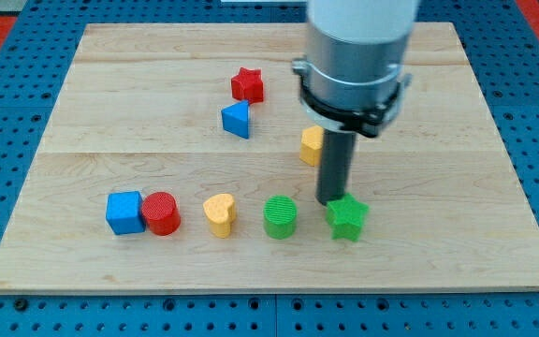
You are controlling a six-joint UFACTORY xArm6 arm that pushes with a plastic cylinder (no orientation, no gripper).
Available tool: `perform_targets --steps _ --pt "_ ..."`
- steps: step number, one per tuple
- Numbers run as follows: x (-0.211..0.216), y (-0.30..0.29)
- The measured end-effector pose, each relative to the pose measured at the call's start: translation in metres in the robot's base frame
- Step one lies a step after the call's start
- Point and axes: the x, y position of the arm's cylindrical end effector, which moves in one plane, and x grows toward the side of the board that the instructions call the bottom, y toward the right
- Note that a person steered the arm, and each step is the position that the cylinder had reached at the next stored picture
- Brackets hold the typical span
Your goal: Move the yellow hexagon towards the bottom right
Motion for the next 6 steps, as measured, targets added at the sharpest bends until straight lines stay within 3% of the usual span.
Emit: perform_targets --steps 1,6 --pt "0.005 0.004" --pt "-0.142 0.008"
